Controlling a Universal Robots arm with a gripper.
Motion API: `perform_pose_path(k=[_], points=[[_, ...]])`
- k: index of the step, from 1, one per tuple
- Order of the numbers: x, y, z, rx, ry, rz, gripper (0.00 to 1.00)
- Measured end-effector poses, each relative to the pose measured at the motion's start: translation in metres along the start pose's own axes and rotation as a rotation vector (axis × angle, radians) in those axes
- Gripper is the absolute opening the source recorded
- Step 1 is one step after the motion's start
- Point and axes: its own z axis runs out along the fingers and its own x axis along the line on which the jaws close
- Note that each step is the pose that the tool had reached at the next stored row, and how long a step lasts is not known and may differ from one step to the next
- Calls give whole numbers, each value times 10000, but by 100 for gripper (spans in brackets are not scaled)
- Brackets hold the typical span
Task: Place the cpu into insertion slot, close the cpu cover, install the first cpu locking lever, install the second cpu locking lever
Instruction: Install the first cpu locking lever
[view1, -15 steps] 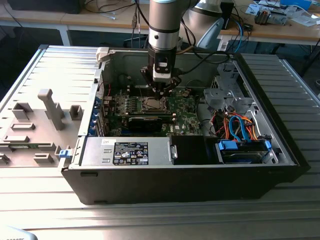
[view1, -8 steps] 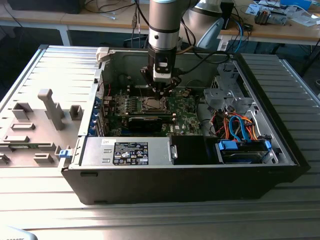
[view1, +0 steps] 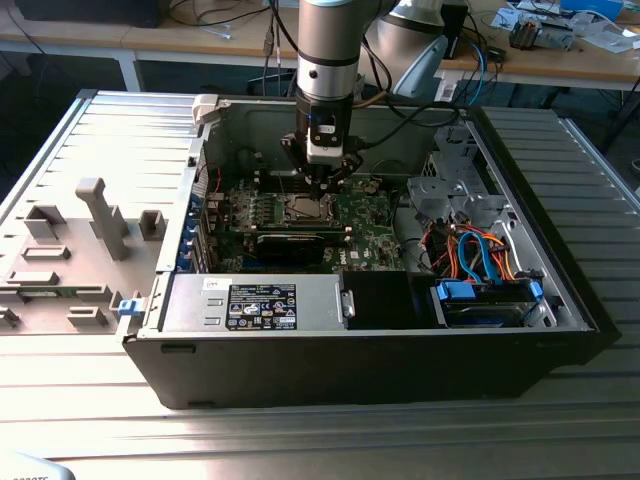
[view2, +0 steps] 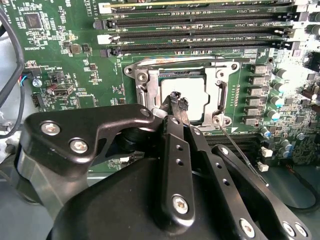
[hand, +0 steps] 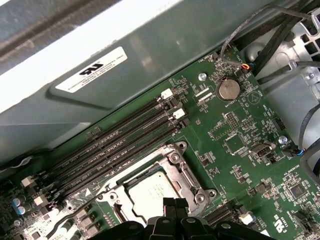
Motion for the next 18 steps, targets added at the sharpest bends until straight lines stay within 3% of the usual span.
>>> perform_pose_path(k=[18], points=[[0,0,1,-6,-9,-187,11]])
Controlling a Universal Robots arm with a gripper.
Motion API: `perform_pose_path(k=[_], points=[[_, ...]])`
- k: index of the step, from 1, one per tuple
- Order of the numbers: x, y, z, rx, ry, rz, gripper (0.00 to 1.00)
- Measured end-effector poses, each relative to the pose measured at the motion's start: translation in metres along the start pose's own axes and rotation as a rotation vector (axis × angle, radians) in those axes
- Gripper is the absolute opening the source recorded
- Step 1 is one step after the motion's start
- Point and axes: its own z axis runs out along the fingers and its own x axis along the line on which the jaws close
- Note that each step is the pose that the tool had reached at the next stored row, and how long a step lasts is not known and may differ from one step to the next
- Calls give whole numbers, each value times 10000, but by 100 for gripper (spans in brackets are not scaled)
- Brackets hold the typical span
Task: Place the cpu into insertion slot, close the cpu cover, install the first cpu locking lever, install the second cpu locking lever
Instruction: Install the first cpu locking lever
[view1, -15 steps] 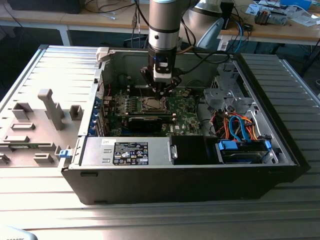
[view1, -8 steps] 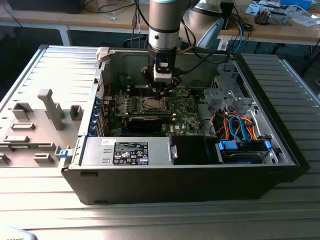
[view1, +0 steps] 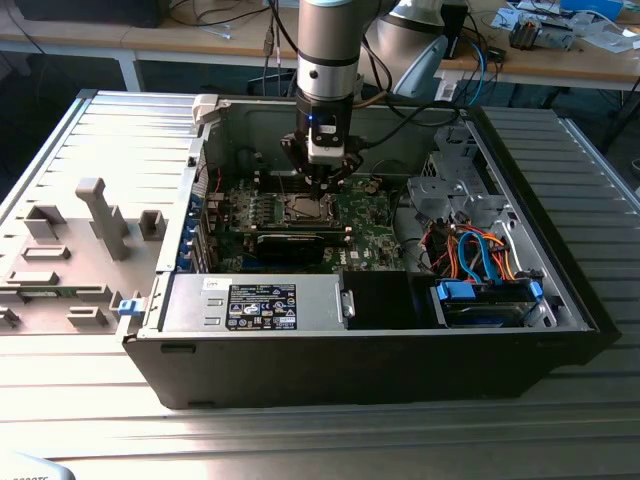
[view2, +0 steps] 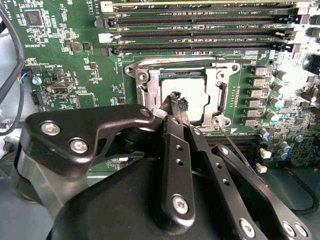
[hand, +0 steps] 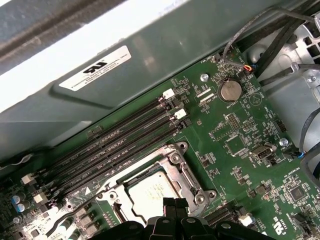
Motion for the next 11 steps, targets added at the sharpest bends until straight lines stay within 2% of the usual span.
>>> perform_pose_path(k=[11], points=[[0,0,0,-4,-6,-131,11]])
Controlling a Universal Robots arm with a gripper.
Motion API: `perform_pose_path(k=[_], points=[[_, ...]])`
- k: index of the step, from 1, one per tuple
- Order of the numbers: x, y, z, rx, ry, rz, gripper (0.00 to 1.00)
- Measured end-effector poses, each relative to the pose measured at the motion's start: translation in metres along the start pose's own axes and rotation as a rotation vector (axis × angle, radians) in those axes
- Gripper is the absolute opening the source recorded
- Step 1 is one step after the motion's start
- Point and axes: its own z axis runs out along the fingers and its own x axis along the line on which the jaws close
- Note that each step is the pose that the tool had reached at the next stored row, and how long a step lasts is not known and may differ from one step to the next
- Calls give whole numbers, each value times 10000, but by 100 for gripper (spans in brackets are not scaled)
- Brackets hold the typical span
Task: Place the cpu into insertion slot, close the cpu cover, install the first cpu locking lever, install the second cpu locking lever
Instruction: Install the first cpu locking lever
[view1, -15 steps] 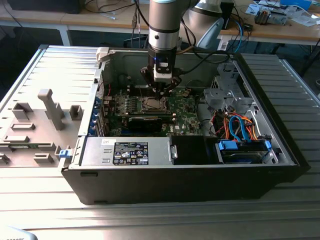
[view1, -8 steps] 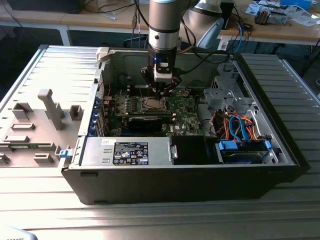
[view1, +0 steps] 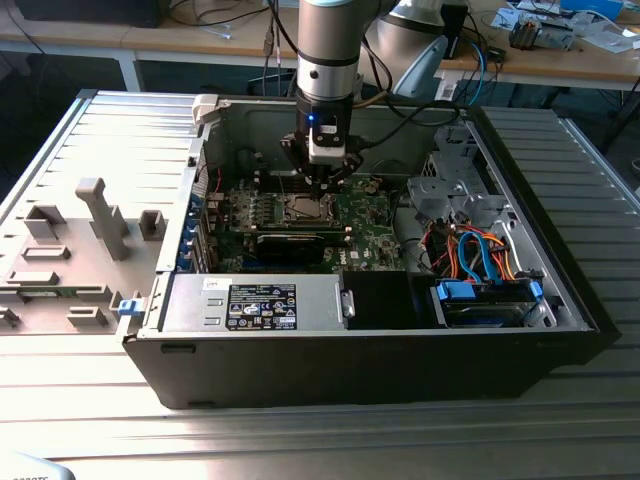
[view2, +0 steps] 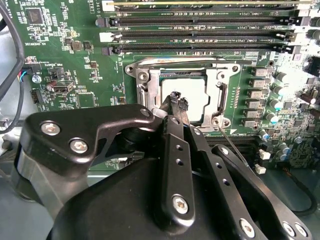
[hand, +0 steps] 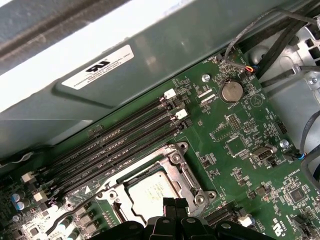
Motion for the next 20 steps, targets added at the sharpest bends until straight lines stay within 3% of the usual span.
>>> perform_pose_path(k=[20], points=[[0,0,0,-6,-8,-161,11]])
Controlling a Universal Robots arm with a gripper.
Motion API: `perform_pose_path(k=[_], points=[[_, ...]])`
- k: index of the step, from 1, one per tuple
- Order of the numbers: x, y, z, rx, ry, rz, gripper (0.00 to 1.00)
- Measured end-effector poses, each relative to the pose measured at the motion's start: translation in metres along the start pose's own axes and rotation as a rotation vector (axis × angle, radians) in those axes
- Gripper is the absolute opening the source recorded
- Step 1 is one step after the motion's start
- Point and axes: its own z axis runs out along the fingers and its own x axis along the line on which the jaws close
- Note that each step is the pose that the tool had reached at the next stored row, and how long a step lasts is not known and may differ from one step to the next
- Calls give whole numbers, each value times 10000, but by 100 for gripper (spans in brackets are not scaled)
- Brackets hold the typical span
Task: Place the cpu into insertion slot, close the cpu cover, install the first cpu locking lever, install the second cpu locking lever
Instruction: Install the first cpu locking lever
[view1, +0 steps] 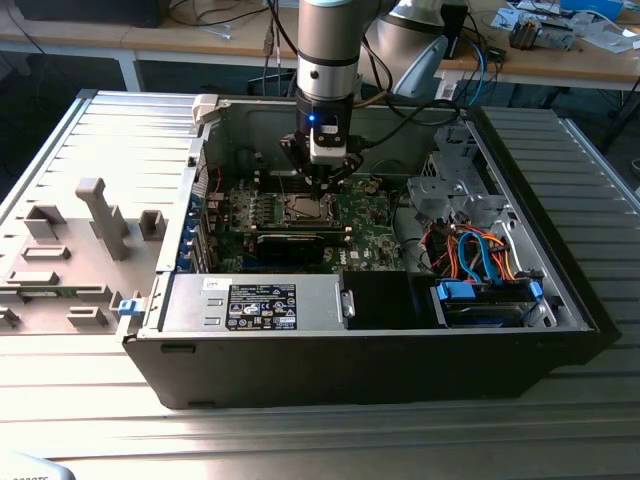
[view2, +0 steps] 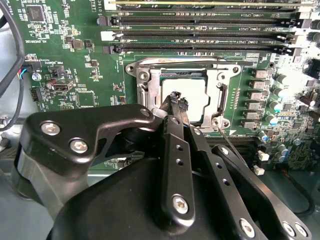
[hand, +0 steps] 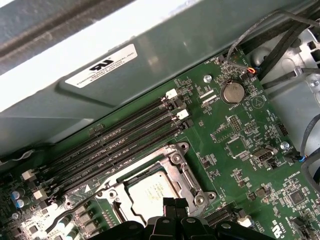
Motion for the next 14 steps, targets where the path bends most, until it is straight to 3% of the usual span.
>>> perform_pose_path(k=[14], points=[[0,0,0,-4,-6,-122,11]])
